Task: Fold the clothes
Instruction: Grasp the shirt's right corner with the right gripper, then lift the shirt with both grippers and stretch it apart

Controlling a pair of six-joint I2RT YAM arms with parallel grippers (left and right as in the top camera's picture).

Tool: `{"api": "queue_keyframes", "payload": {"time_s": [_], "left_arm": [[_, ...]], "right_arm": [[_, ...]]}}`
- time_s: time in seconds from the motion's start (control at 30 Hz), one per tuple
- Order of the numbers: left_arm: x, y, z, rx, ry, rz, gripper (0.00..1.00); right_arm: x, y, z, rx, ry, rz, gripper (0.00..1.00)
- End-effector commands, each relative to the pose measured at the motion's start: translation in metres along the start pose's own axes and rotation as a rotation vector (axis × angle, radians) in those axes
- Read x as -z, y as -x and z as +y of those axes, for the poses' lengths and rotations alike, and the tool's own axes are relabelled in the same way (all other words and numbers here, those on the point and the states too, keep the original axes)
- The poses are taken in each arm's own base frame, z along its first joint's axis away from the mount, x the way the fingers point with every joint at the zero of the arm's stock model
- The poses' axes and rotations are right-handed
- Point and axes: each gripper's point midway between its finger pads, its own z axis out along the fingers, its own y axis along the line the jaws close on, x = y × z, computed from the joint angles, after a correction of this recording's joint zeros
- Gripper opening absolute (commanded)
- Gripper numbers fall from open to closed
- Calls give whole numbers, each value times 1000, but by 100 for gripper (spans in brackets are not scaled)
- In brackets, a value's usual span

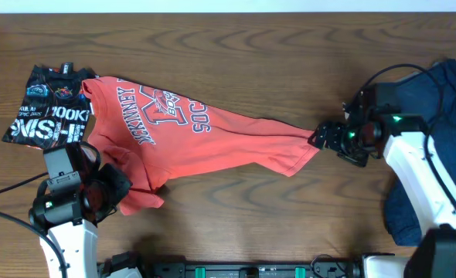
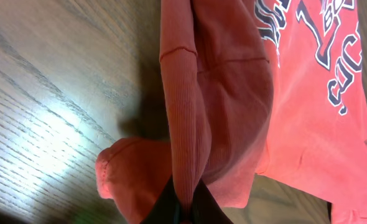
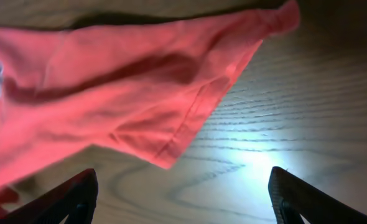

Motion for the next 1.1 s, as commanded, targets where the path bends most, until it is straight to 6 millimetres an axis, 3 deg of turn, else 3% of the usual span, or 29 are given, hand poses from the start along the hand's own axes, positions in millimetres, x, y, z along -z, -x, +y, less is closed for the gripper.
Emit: {"api": "queue_keyframes", "payload": {"time_s": [0.0, 0.23, 0.4, 0.67, 0.73, 0.77, 0.8, 0.93, 1.0, 1.07], "left_arm": [[-3, -1, 2, -11, 5, 17, 6], [-4, -2, 2, -9, 8, 23, 6], [-4, -2, 2, -9, 8, 23, 6], [-4, 3, 0, -12, -1, 5, 6], [-4, 4, -1, -11, -5, 0, 6], [-4, 4, -3, -12, -12, -2, 6], [-4, 4, -5, -12, -24, 0, 6], [-2, 10, -19, -25, -95, -16, 6], [4, 19, -33, -40, -155, -43, 6], [19, 31, -54, -66, -243, -81, 6]], "right_arm": [[-14, 8, -1, -197, -19, 4, 86], [-45, 31, -1, -293, -3, -20, 80], [-59, 44, -1, -306, 14, -44, 37], [-75, 42, -9, -320, -12, -18, 32], [-75, 43, -11, -321, -23, -25, 22], [-75, 43, -11, -321, -25, -27, 8], [-75, 44, -12, -321, -27, -30, 1], [-70, 51, -7, -289, -10, -56, 1], [-57, 62, 2, -222, 13, -95, 1], [-30, 80, 19, -139, 42, -158, 1]]}}
